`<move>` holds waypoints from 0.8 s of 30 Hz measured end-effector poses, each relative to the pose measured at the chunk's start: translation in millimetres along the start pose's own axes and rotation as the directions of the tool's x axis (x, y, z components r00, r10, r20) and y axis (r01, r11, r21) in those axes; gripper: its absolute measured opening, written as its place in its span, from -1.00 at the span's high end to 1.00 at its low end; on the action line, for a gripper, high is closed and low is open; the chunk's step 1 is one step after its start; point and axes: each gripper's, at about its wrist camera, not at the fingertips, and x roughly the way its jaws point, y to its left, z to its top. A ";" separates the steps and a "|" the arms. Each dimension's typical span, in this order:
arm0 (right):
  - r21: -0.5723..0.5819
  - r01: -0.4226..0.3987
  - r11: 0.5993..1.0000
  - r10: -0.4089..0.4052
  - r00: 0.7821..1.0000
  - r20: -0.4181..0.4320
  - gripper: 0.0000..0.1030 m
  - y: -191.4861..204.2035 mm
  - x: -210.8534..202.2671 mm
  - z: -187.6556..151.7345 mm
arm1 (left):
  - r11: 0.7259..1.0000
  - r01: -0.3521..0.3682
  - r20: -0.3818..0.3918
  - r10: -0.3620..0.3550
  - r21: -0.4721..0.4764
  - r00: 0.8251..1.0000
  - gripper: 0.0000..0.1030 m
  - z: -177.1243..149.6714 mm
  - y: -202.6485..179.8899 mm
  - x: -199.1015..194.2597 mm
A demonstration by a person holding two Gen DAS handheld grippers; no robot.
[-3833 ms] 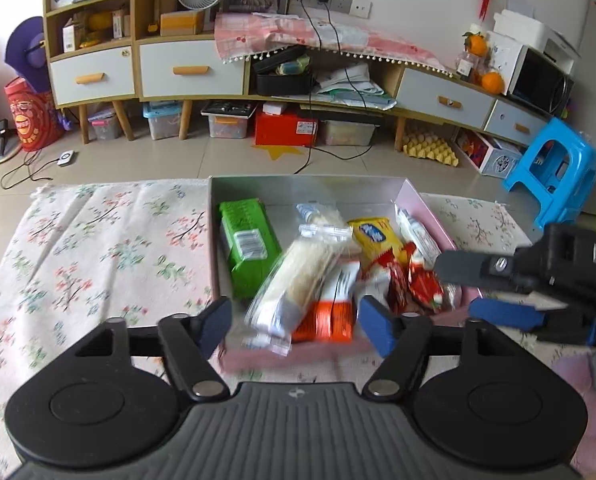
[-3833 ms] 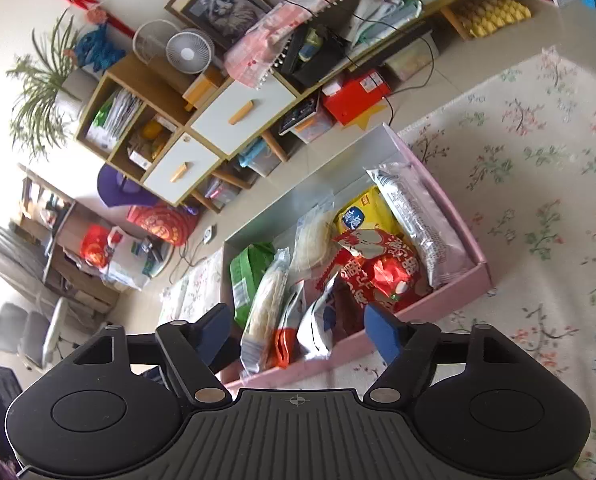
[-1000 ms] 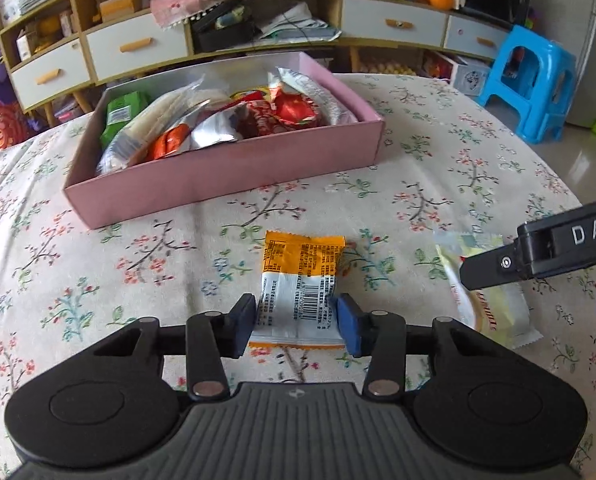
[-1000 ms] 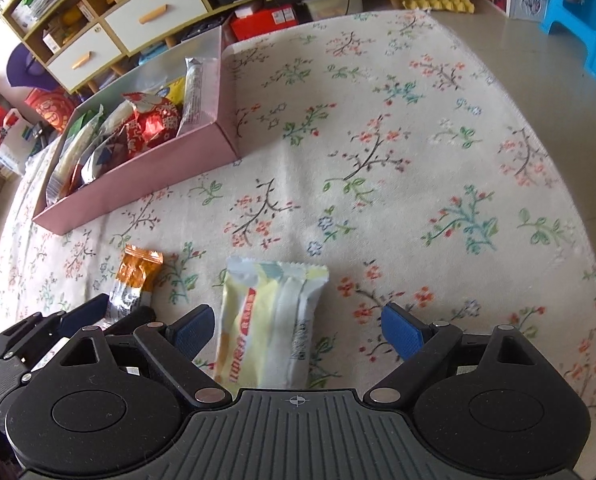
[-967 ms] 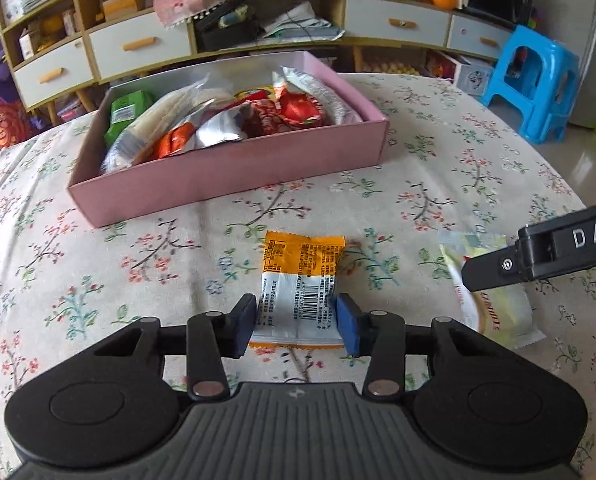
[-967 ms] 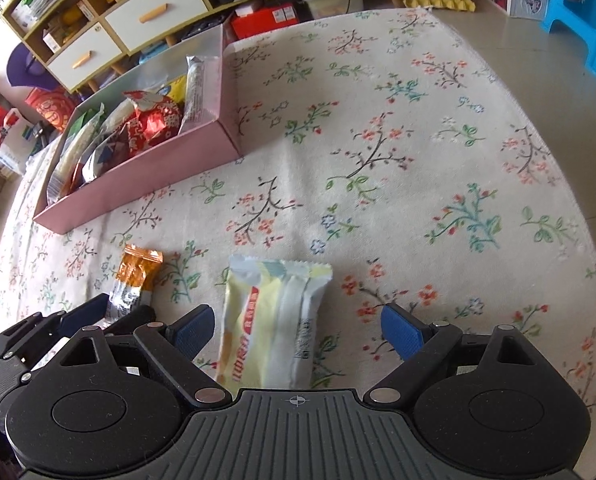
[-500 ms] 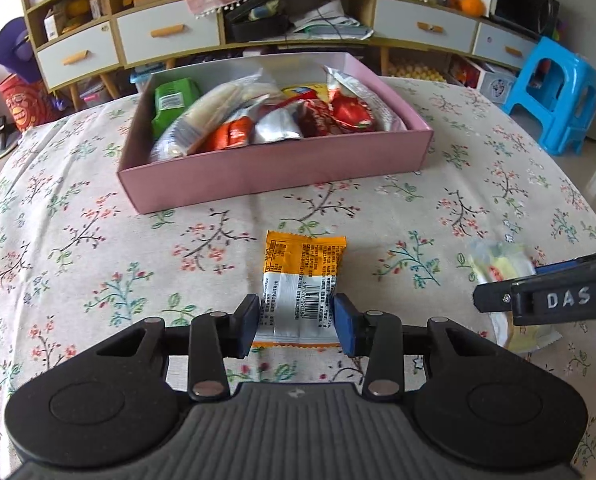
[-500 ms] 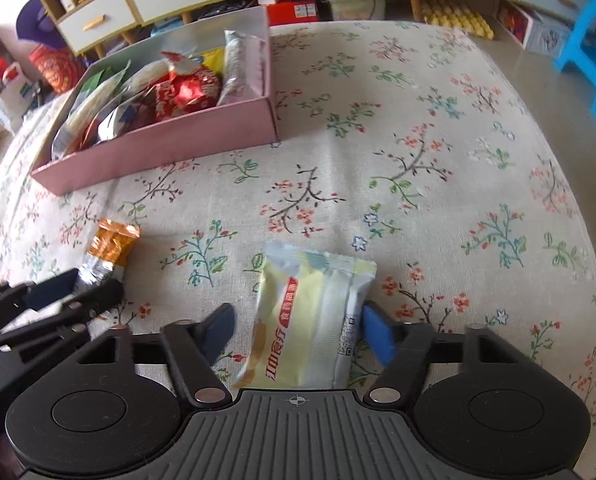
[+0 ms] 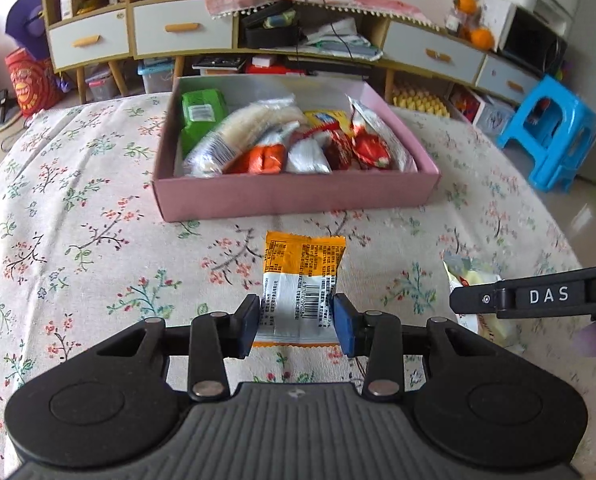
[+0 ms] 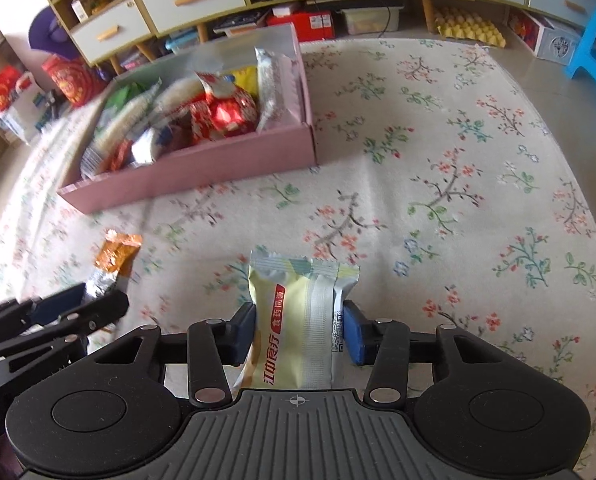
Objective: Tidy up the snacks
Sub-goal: 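Lower the orange-white bar and wafer pack into the pink box and release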
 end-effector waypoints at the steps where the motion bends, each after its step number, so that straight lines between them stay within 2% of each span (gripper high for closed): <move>1: 0.009 -0.012 1.000 0.012 1.000 0.009 0.13 0.5 -2.1 2.8 | 1.000 0.006 0.007 -0.005 -0.017 1.000 0.30 2.1 3.1 -2.0; 5: 0.064 -0.071 0.995 0.068 0.997 0.044 0.13 2.1 -10.1 13.1 | 0.997 0.032 0.035 -0.030 -0.069 0.999 0.30 11.8 12.8 -10.2; 10: 0.129 -0.152 0.980 0.143 0.987 0.077 0.13 7.0 -16.3 26.1 | 0.995 0.054 0.077 -0.047 -0.088 0.996 0.30 28.2 21.1 -16.4; 18: 0.161 -0.161 0.974 0.147 0.985 0.095 0.13 20.2 -3.5 66.1 | 0.996 0.056 0.092 -0.049 -0.073 0.995 0.30 66.1 31.4 -2.3; 24: 0.204 -0.184 0.962 0.154 0.976 0.154 0.13 20.1 15.3 109.4 | 0.997 0.068 0.102 -0.064 -0.041 0.993 0.30 98.5 34.2 22.2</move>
